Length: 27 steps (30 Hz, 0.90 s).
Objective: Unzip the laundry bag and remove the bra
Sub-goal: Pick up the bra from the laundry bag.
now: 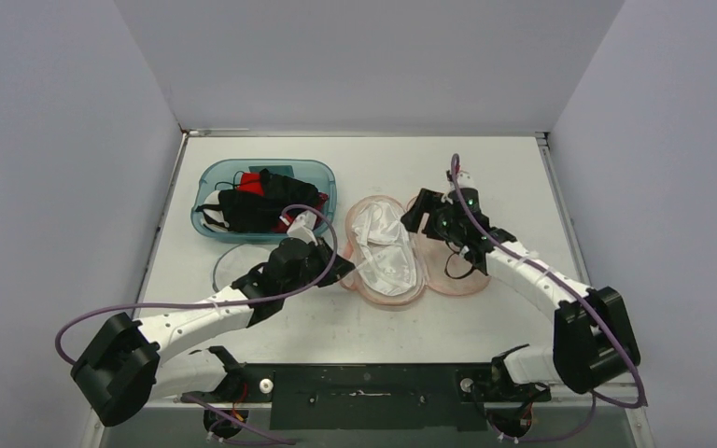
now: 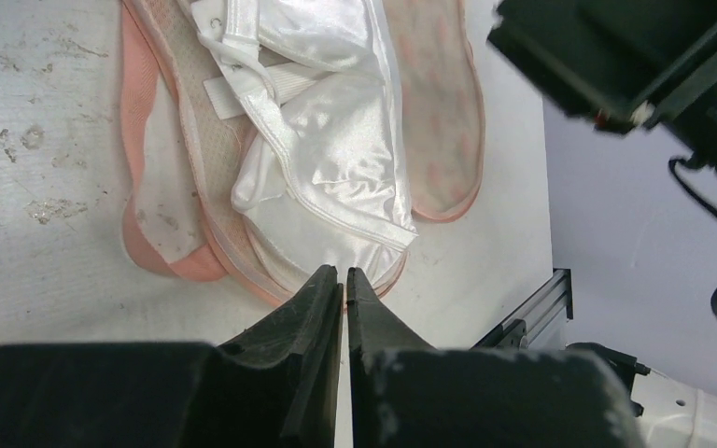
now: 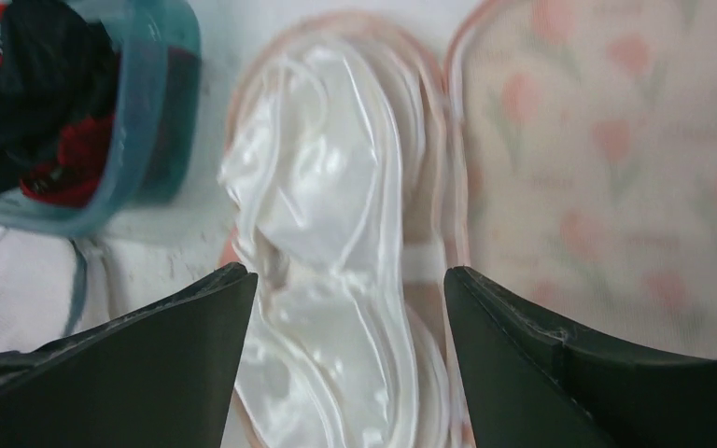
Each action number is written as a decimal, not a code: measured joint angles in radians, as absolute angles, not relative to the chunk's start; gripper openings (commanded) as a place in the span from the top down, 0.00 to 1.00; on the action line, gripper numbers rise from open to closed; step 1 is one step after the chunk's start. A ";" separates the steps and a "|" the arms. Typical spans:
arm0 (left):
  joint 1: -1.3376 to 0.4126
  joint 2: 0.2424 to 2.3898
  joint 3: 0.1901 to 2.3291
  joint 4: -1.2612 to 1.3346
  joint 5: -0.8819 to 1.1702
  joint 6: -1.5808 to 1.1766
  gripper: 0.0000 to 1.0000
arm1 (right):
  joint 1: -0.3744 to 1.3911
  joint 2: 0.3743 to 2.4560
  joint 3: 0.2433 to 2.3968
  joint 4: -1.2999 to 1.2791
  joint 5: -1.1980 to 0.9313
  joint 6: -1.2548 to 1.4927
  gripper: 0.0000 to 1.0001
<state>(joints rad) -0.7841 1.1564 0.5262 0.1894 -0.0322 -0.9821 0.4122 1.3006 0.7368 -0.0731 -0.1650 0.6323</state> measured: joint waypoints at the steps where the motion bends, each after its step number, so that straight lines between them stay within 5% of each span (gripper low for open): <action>1: -0.784 1.156 0.526 0.190 -0.028 -0.982 0.94 | 0.406 1.327 0.770 -0.043 -0.162 0.622 0.26; 10: -0.850 1.234 0.575 0.191 0.030 -0.976 0.98 | 0.397 1.662 0.939 0.202 -0.141 0.478 0.31; 18: -0.856 1.344 0.601 0.199 0.080 -0.972 0.99 | 0.422 1.824 1.074 0.233 -0.153 0.318 0.45; 25: -0.855 1.411 0.601 0.224 0.117 -0.982 0.99 | 0.429 1.886 1.151 0.221 -0.166 0.240 0.49; 27: -0.854 1.429 0.602 0.228 0.126 -0.982 0.99 | 0.429 1.898 1.155 0.213 -0.164 0.234 0.42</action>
<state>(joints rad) -0.8543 1.4288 0.6018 0.2279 0.1265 -0.9825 0.4290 1.8977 1.1553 0.2134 -0.1642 0.2344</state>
